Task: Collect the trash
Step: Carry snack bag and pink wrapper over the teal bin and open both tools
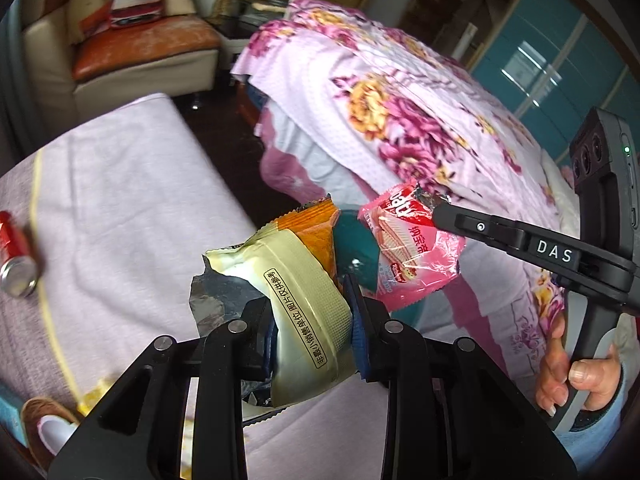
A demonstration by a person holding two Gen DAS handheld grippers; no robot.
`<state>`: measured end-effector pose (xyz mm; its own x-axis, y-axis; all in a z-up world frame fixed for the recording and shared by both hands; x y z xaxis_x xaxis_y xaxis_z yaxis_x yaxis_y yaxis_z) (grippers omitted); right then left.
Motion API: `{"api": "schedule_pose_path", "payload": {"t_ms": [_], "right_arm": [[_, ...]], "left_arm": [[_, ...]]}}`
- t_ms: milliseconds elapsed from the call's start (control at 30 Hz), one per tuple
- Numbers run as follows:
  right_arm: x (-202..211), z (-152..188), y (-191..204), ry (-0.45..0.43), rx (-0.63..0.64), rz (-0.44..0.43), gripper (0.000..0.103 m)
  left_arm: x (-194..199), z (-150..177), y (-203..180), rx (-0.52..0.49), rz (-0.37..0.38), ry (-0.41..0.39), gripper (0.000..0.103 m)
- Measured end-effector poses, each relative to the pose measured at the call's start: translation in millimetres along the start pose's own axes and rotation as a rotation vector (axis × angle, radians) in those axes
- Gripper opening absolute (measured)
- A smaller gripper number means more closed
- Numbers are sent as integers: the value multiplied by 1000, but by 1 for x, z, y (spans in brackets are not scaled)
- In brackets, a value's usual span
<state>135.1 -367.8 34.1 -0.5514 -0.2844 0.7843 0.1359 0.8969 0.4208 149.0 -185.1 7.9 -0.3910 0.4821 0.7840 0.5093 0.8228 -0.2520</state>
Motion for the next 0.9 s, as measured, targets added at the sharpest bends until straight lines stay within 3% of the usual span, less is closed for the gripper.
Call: {"api": "schedule_pose_path", "payload": {"t_ms": [133,467,633,700,767,900], "right_arm": [[12,-3,-40,-18,-60,13,2],[12,-8,-89,-16,-118,26,2],[6,-9,-100,-4,-136,29,2],[5,-9,-101,-2,-140,31,2],[3,-9,-103,0,-145,33,2],[-1,-9,-102,7,-143,35,2]], "left_arm": [[-25,-11,-25,-16,28,25,30],[-74,-25,-55,-45,36,86,32],[-83,-29,-58,-54,28,101,51],[-83,-30,-58,-57,3,97,82],[-80,-30,-56,-59,-20,76,89],[-78,-28,-47,-43,-28,91,89]]}}
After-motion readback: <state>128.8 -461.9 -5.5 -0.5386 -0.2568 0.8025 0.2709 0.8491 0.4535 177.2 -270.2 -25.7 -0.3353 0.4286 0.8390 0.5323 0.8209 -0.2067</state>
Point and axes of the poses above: each gripper's, at about its wrist camera, not at the fingertips, and x roughly against the way its jaws point, y to its left, z to its underside, the point moved 1 cm from there along -x, roughly the way its jaws point, and after that the axes turned 7 degrees about -x, right-handed, at the moved point
